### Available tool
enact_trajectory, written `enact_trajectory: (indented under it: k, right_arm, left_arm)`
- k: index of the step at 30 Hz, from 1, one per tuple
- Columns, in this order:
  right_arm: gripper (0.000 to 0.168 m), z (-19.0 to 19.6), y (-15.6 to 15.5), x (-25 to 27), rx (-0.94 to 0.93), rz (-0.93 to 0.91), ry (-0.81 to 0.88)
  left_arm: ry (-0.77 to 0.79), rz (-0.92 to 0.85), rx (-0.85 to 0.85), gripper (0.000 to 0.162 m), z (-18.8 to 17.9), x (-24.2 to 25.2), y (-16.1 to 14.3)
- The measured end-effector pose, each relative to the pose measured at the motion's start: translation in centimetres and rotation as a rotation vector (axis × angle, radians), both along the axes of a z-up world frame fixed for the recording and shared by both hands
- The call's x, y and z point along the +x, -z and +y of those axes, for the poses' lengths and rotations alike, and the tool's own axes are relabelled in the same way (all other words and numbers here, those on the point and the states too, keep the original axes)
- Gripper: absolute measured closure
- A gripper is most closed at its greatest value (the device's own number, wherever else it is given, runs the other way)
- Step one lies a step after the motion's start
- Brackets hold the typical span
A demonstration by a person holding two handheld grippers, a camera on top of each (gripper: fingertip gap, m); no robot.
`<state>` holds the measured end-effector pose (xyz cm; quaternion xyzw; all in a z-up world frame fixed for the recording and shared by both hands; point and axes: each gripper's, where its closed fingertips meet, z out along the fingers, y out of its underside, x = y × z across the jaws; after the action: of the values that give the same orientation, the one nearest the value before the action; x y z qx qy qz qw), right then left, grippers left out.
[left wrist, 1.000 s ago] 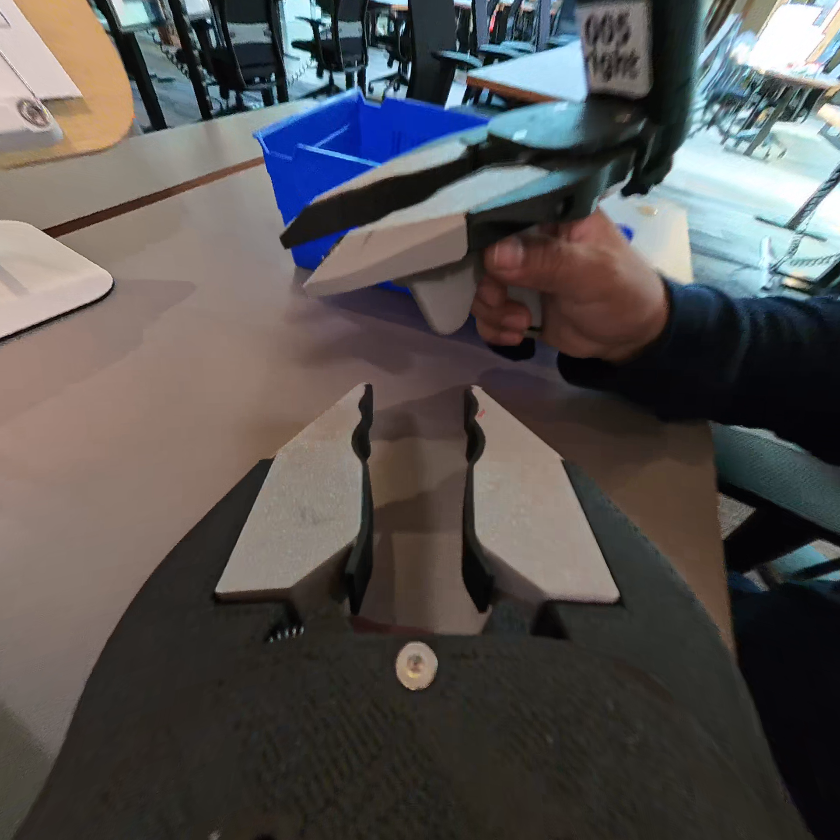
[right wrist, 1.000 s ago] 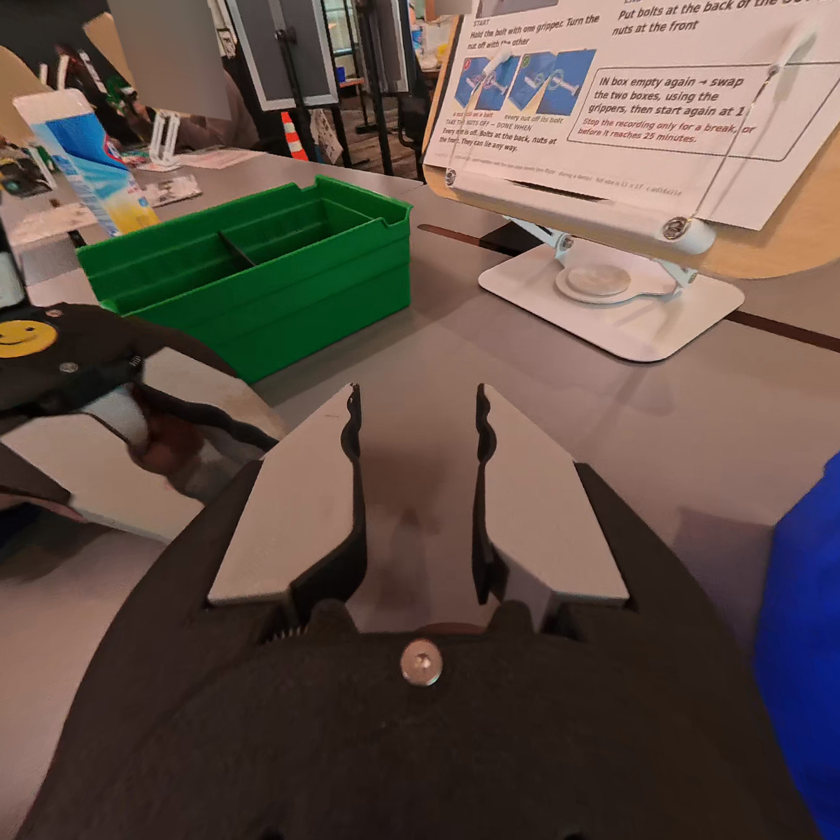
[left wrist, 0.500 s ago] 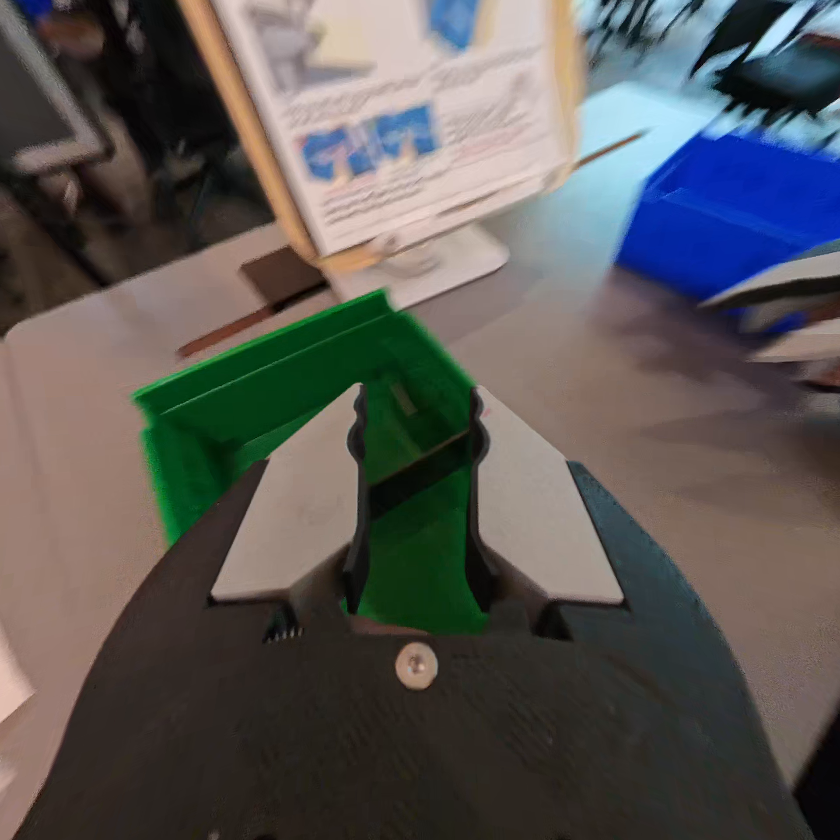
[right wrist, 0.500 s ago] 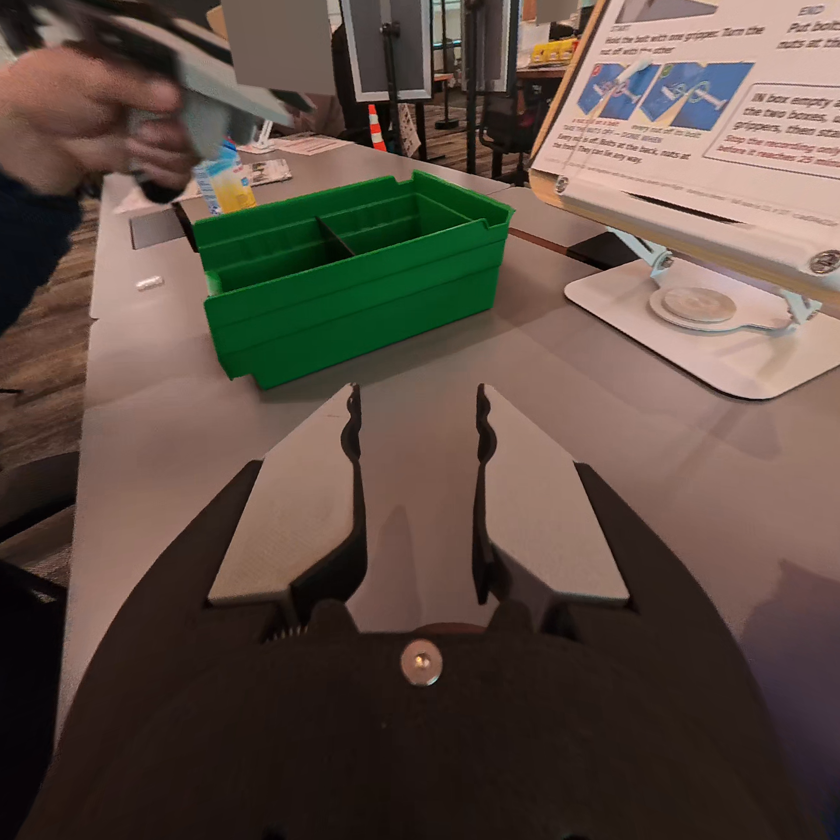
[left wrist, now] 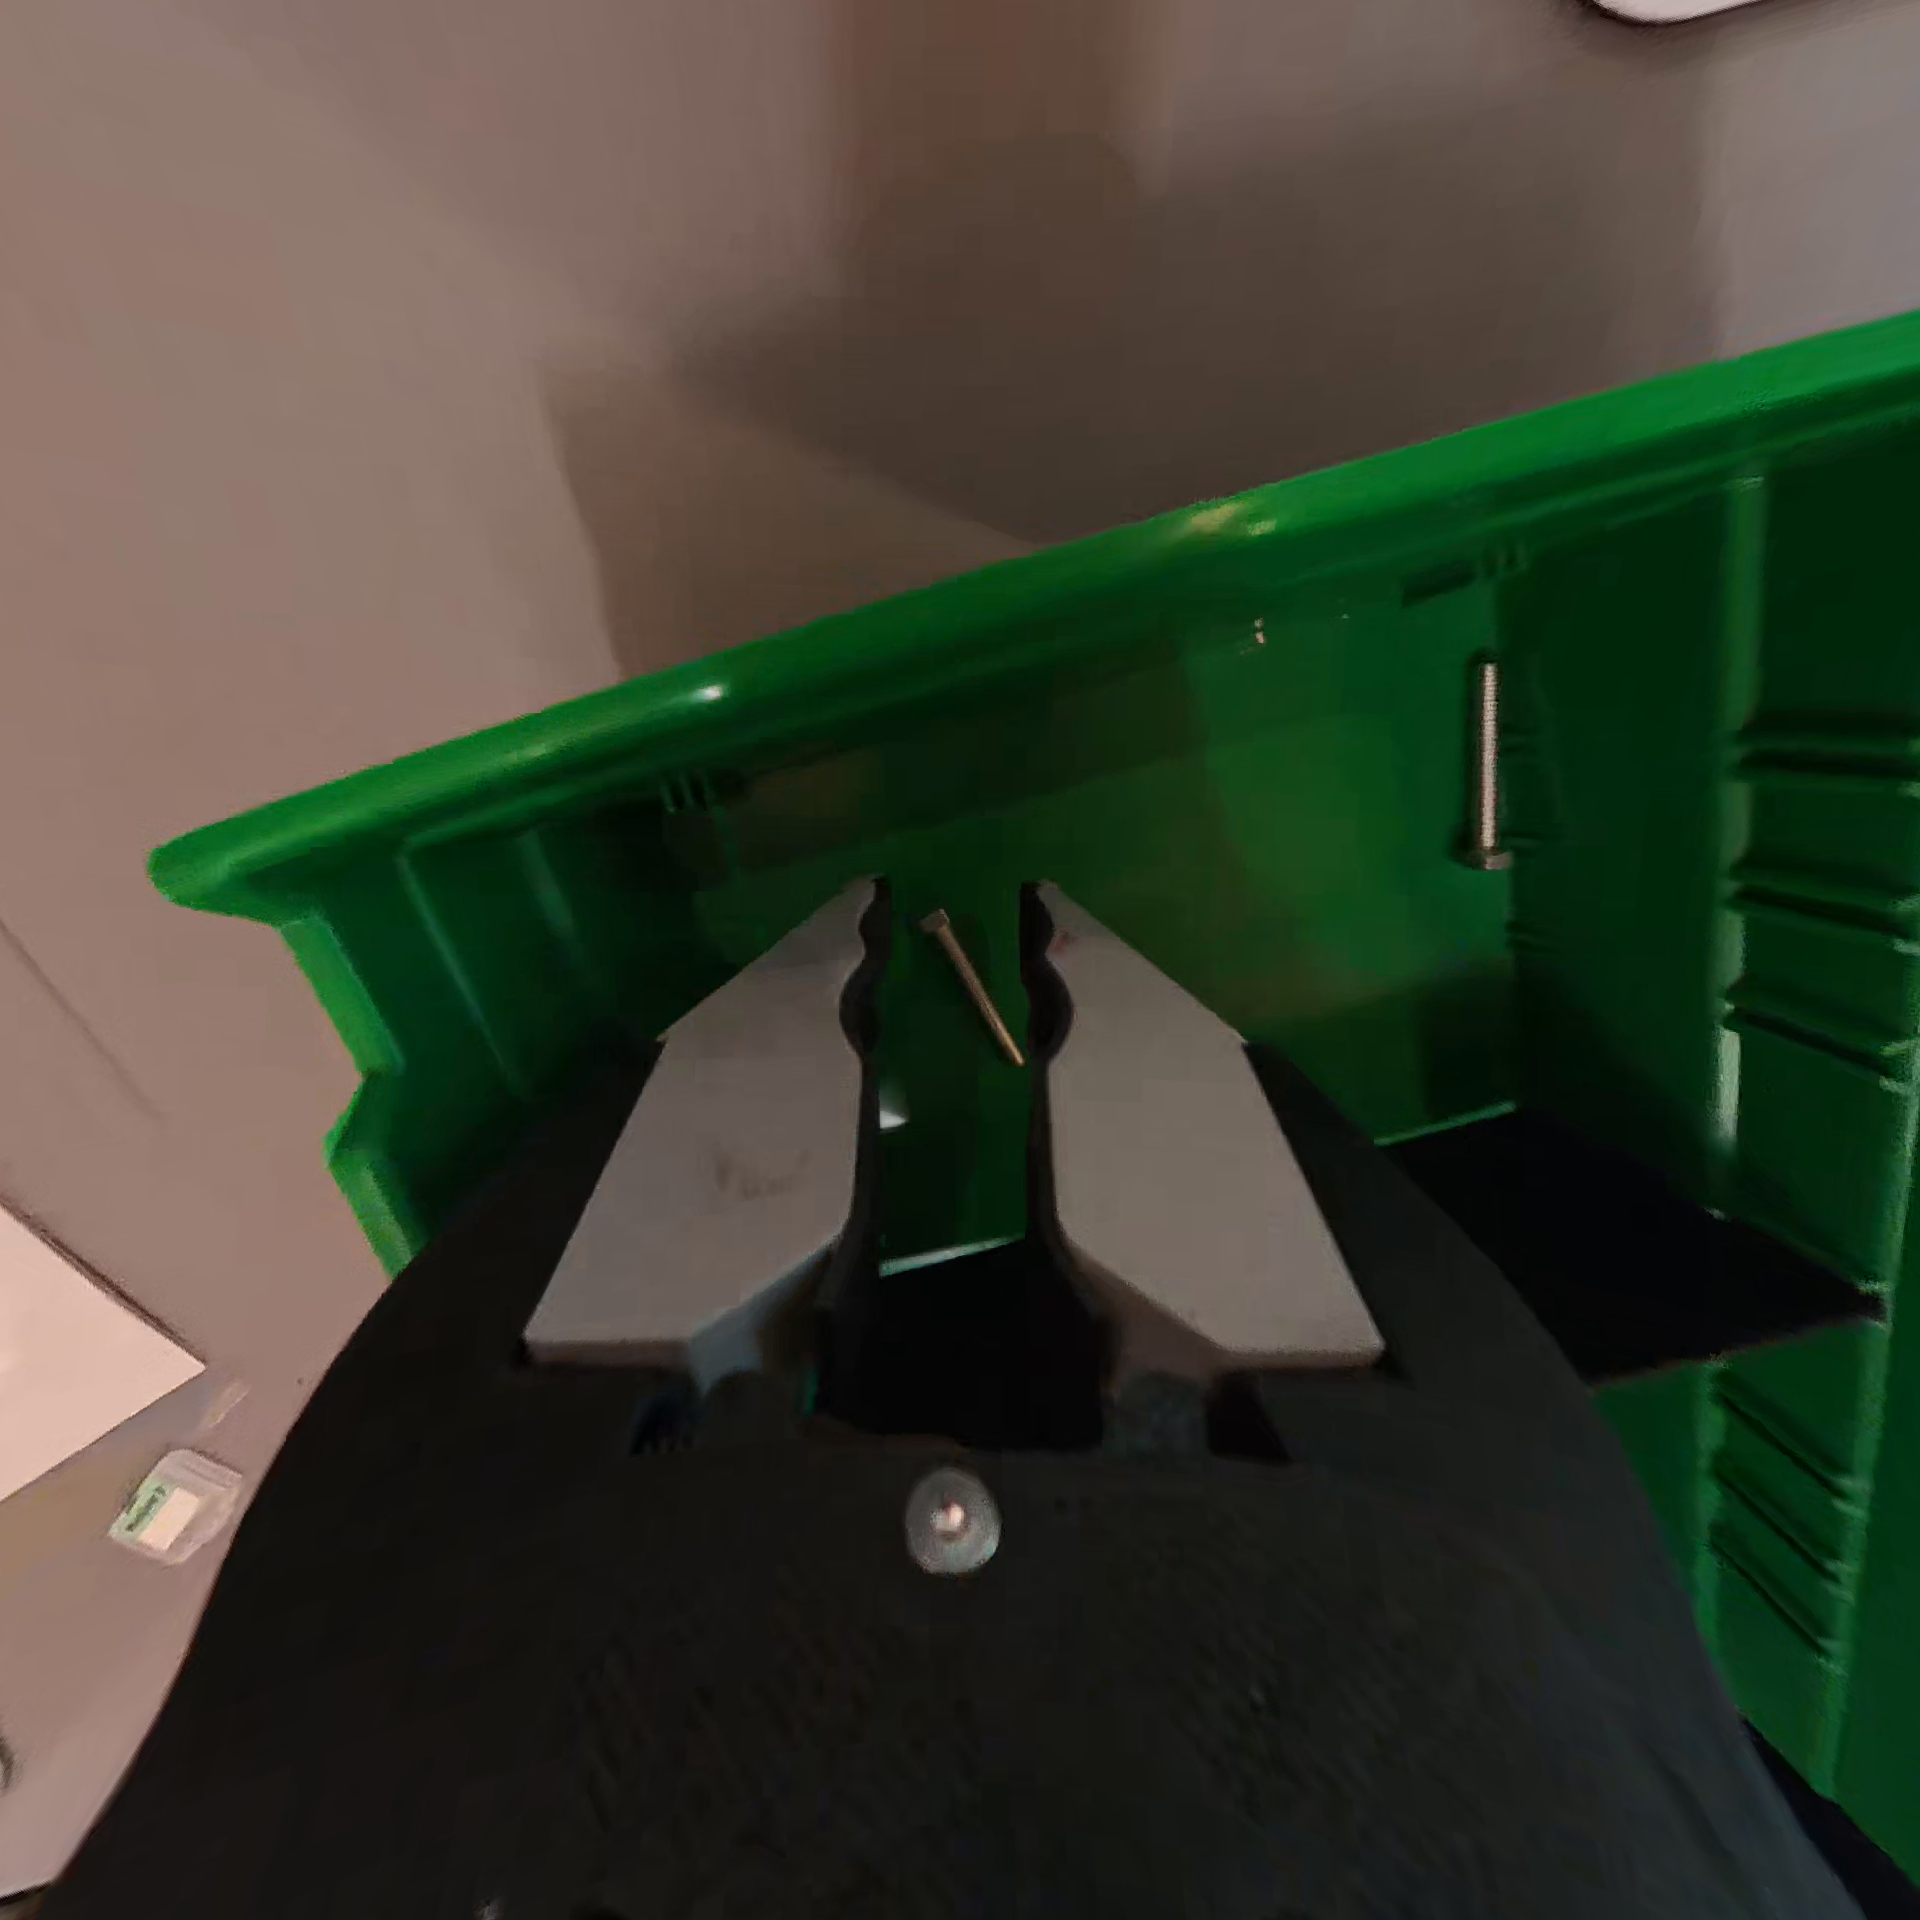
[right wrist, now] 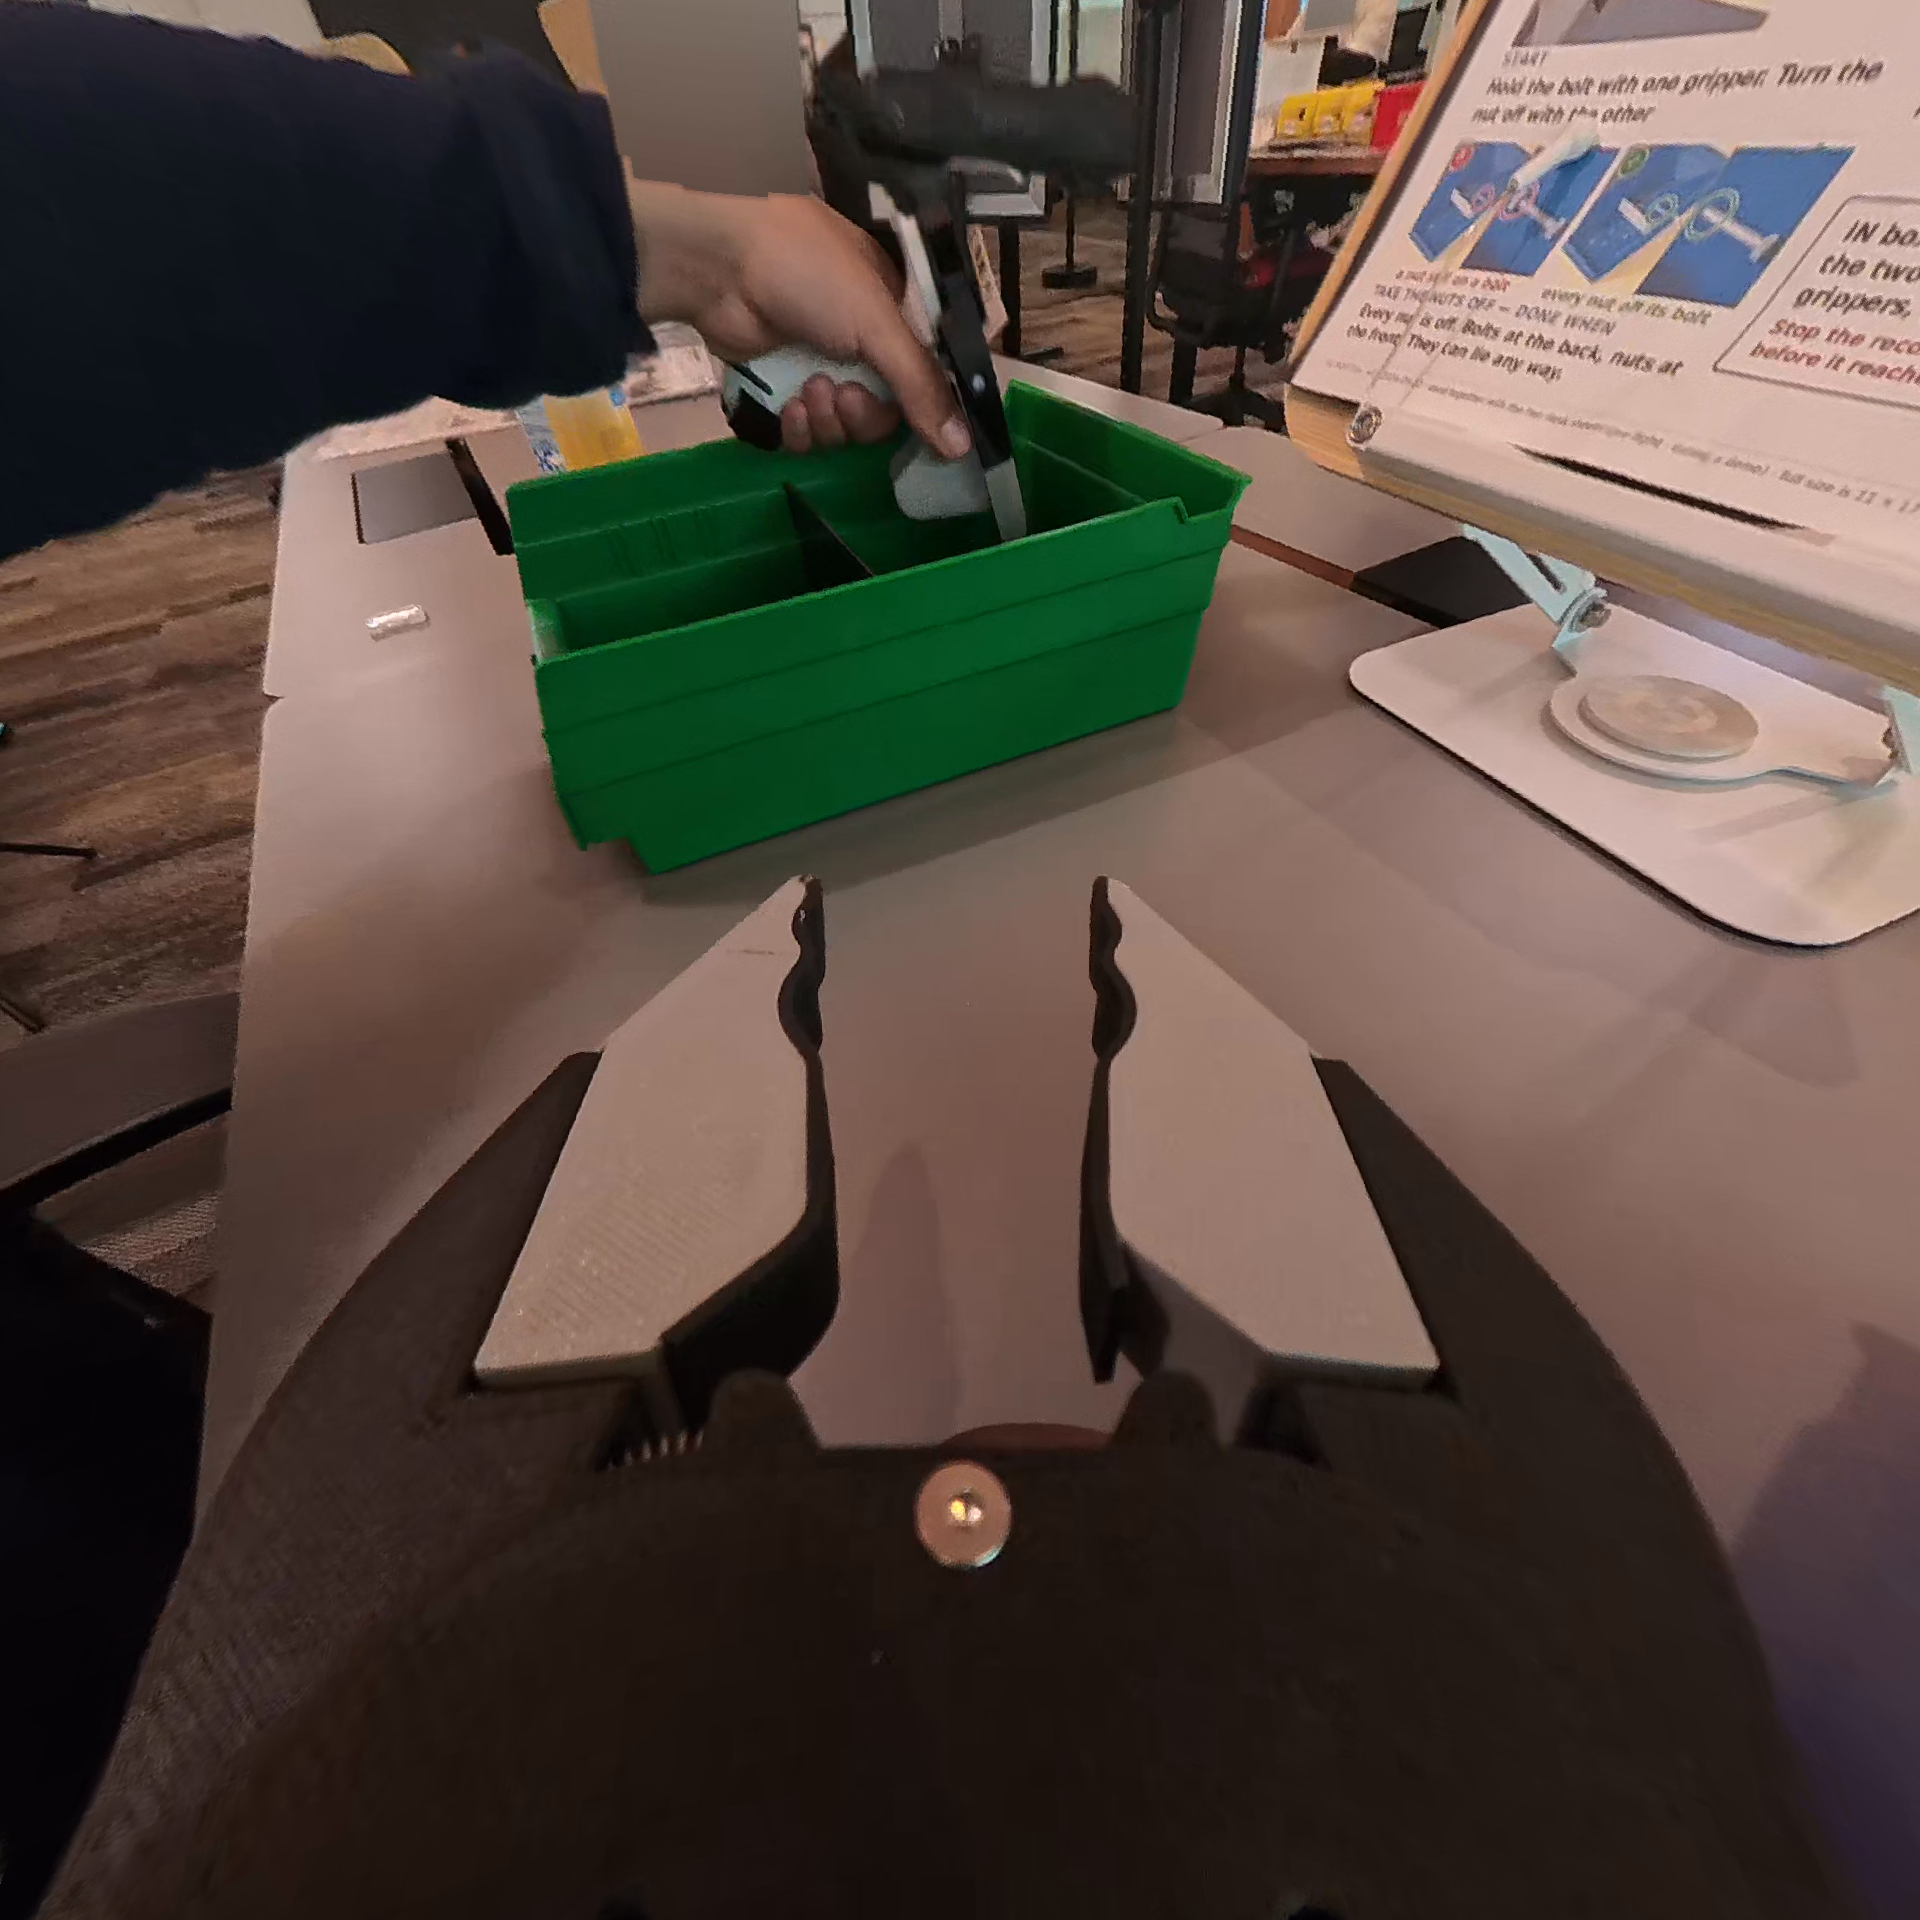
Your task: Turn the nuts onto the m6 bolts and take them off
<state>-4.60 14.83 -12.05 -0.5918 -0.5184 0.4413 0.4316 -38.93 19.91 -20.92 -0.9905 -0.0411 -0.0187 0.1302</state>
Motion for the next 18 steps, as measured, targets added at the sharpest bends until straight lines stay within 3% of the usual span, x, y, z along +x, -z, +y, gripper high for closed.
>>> enact_trajectory:
  k: [7, 11, 12, 18]
  right_arm:
    - [0.12, -1.2, -1.3, 0.3, 0.05, 0.036, -0.019]
    - [0.12, -1.7, -1.5, 0.3, 0.066, 0.04, -0.03]
    - [0.12, -1.7, -1.6, 0.3, 0.072, 0.041, -0.03]
    - [0.121, -1.4, -1.4, 0.3, 0.107, 0.033, -0.017]
  left_arm:
    - [-0.021, 0.034, -0.111, 0.134, -1.8, 0.2, 2.6]
    - [-0.034, 0.064, -0.083, 0.14, -1.7, 0.0, 2.7]
    - [-0.014, 0.088, -0.088, 0.152, -1.8, -0.1, 2.7]
    - [0.065, 0.152, -0.006, 0.157, -1.5, 0.4, 1.3]
